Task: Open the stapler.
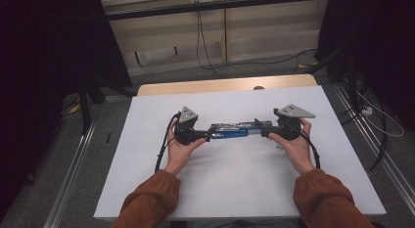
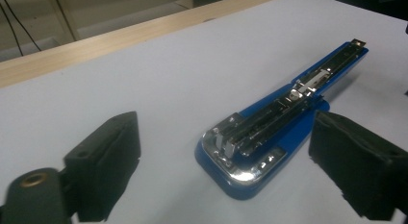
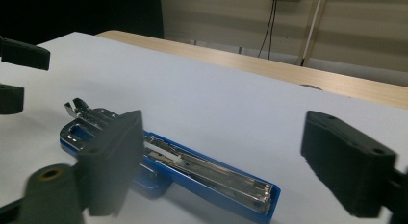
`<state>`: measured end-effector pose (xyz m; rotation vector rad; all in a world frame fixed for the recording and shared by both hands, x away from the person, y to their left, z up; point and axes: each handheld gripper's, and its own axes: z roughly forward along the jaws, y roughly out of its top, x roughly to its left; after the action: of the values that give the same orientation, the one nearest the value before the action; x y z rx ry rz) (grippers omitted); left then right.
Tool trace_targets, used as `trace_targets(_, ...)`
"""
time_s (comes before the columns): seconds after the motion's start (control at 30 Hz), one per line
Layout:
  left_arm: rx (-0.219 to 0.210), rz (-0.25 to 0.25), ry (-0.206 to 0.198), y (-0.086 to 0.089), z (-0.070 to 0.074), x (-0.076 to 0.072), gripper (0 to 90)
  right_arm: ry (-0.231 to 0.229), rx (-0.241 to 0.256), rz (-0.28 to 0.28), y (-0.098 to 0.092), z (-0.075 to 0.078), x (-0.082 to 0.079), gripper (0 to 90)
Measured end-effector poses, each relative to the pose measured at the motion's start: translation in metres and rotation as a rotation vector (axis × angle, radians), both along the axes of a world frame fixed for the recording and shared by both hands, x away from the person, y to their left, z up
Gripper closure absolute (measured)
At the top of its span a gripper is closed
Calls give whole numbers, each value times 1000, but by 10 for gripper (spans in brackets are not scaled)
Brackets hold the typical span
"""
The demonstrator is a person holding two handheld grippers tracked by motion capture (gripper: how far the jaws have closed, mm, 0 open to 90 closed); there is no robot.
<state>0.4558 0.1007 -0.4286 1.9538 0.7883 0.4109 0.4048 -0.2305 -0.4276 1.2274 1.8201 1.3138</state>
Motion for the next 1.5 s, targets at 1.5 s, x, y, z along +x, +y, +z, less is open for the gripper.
trace_targets(1.5,-90,122,-89,81,10,-90,40,85,-30,78,-37,6,-40,76)
